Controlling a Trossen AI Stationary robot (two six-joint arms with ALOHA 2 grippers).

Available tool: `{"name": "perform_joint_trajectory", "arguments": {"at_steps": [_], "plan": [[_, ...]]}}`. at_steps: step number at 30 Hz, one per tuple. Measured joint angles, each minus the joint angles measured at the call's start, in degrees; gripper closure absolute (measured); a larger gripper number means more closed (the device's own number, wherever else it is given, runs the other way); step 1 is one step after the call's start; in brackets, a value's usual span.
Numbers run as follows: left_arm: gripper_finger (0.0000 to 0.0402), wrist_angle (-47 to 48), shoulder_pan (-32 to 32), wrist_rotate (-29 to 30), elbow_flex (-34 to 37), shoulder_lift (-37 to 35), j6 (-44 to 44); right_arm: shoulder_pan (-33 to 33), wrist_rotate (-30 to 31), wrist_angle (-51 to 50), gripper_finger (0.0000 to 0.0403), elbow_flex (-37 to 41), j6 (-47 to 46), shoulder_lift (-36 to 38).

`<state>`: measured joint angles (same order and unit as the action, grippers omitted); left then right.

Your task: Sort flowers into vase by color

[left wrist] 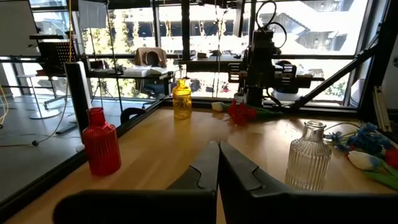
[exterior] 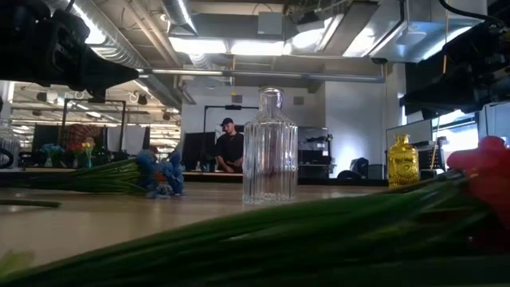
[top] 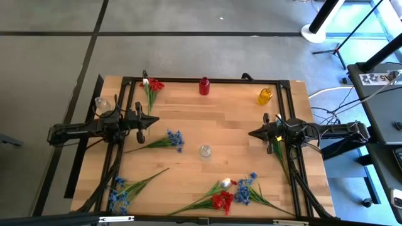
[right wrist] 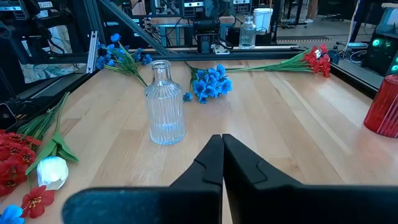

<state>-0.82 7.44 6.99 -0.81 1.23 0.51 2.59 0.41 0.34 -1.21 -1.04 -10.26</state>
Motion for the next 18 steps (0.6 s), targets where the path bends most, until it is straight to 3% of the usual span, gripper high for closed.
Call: {"name": "perform_joint_trajectory", "arguments": {"at_steps": [3, 9, 12, 16, 18], "plan": [[0.0401, 0.00, -0.01, -0.01, -0.01, -0.02, -0.02, 0.01, 0.06, 0.06, 0.0400, 0.00, 0.87, 0.01], [0.0401, -0.02, -0.01, 0.00, 0.00, 0.00, -0.01, 0.00, 4.90, 0.92, 0.0400, -0.02, 32.95, -0.04], [0.0401, 0.00, -0.01, -0.01, 0.00, 0.00, -0.01, 0.00, 5.90, 1.28, 0.0400, -0.02, 43.19, -0.04], [0.0401, -0.02, -0.02, 0.01, -0.01, 0.00, 0.00, 0.00, 5.36, 1.46, 0.0400, 0.00, 43.81, -0.04], [0.0401, 0.00, 0.00, -0.01, -0.01, 0.00, 0.00, 0.00, 1.31, 1.97, 0.0400, 0.11, 37.99, -0.11]]}}
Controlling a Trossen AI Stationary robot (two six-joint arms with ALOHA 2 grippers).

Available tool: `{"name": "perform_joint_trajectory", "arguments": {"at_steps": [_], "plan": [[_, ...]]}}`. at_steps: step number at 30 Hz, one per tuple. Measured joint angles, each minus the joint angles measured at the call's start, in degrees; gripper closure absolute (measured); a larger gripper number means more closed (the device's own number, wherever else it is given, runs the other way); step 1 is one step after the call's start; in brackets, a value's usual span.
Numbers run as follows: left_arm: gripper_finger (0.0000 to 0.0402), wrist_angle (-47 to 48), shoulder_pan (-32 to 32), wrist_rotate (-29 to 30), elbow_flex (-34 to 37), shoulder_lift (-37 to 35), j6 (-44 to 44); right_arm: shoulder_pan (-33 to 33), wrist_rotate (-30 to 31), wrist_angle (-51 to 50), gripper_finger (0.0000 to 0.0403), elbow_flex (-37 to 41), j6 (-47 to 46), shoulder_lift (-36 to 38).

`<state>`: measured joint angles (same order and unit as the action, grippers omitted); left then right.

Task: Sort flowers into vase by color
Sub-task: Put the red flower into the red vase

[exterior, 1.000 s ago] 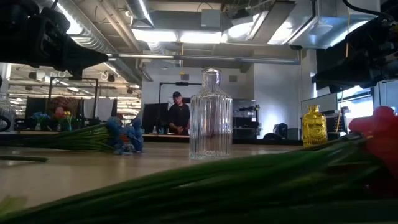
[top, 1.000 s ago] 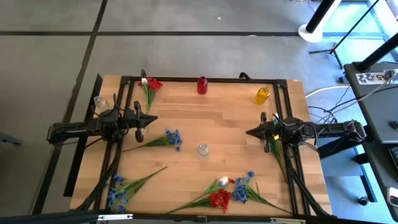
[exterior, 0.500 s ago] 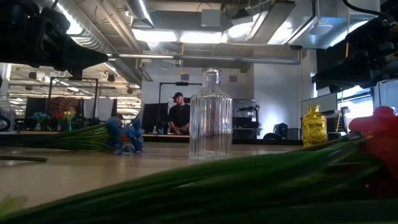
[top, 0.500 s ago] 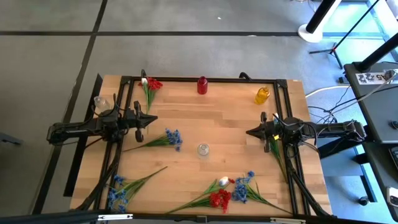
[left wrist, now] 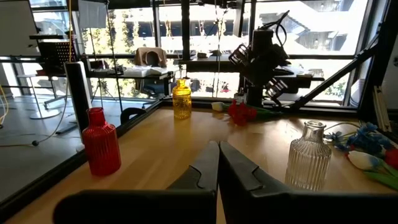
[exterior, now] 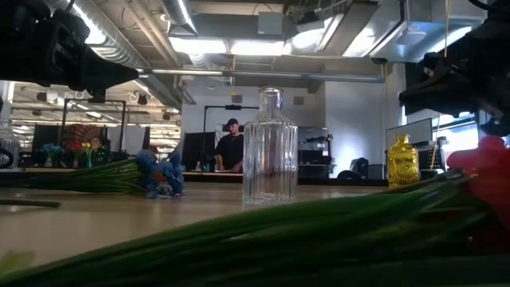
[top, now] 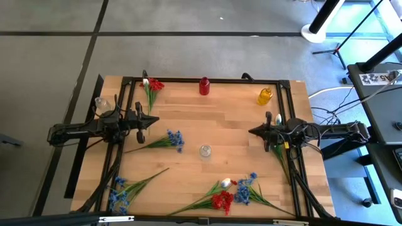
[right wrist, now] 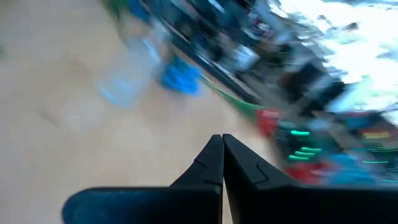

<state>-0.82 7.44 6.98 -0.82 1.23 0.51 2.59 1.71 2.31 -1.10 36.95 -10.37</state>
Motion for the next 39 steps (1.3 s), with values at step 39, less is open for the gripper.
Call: {"name": "perform_joint_trajectory", "arguments": {"at_steps": [39], "plan": [[0.0401, 0.00, 0.00, 0.00, 0.00, 0.00, 0.00, 0.09, -13.86, -40.59, 0.0391, -30.21, -88.76, -40.93]]}}
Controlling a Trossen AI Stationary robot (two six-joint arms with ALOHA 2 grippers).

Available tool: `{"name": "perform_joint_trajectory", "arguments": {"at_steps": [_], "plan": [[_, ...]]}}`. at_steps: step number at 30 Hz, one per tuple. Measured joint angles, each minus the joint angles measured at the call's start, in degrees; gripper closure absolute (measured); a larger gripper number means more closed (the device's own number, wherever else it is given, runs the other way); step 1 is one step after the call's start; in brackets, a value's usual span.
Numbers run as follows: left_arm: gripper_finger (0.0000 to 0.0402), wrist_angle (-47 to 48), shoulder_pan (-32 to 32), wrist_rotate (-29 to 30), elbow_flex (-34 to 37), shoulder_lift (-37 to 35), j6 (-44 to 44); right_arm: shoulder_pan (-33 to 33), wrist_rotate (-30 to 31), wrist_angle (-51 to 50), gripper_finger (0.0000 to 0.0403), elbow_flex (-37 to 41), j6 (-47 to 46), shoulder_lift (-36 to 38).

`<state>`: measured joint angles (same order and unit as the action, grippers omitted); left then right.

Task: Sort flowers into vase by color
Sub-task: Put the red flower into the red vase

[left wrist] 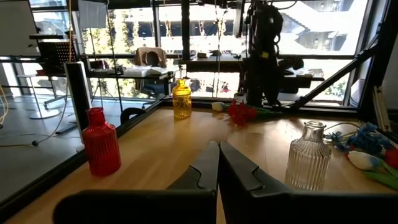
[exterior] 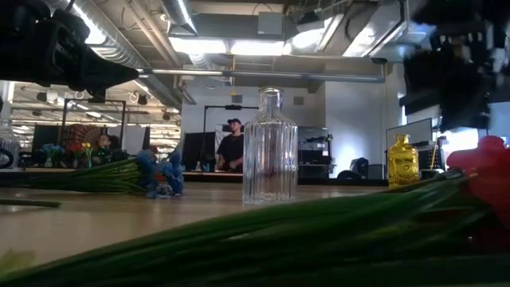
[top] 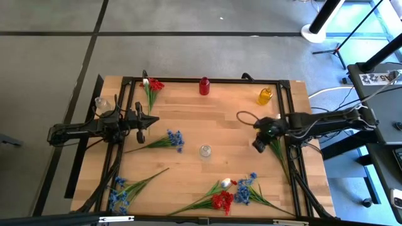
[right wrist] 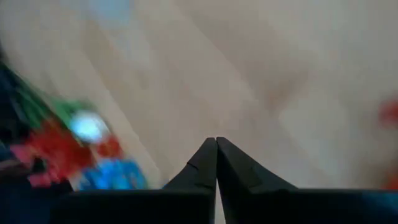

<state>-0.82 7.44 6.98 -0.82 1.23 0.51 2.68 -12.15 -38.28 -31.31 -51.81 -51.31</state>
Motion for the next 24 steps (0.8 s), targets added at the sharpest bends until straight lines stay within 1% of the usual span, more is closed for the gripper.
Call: {"name": "perform_joint_trajectory", "arguments": {"at_steps": [2, 5, 8, 11, 13, 16, 18, 21, 24], "plan": [[0.0401, 0.00, 0.00, 0.00, 0.00, 0.00, 0.00, -0.02, -3.22, -4.72, 0.0368, 0.02, -2.16, -1.78], [0.0401, 0.00, -0.02, 0.00, 0.00, 0.00, 0.00, -0.02, -5.56, -11.44, 0.0311, 0.02, -6.95, -2.41], [0.0401, 0.00, -0.01, 0.00, 0.00, 0.00, 0.00, -0.09, -4.35, -15.74, 0.0244, 0.02, -14.43, -2.43], [0.0401, 0.00, 0.00, 0.00, 0.00, 0.00, -0.01, -0.09, -2.33, -17.47, 0.0185, 0.02, -16.33, -2.49], [0.0401, 0.00, 0.00, 0.00, 0.00, 0.00, 0.00, -0.09, -0.91, -17.45, 0.0157, 0.02, -17.87, -3.08], [0.0401, -0.02, 0.00, 0.00, 0.02, 0.00, 0.00, -0.11, 1.56, -17.42, 0.0137, 0.02, -19.15, -4.63], [0.0401, 0.00, -0.02, 0.00, 0.00, 0.00, 0.00, -0.92, 1.05, -17.59, 0.0134, -0.25, -20.28, -6.33], [0.0401, 0.00, 0.00, 0.02, 0.00, 0.00, -0.01, -2.43, -0.91, -17.78, 0.0143, -3.60, -20.15, -9.33], [0.0401, 0.00, 0.00, 0.01, 0.00, 0.00, 0.00, -2.36, 2.54, -21.51, 0.0161, -7.61, -15.43, -13.12]]}}
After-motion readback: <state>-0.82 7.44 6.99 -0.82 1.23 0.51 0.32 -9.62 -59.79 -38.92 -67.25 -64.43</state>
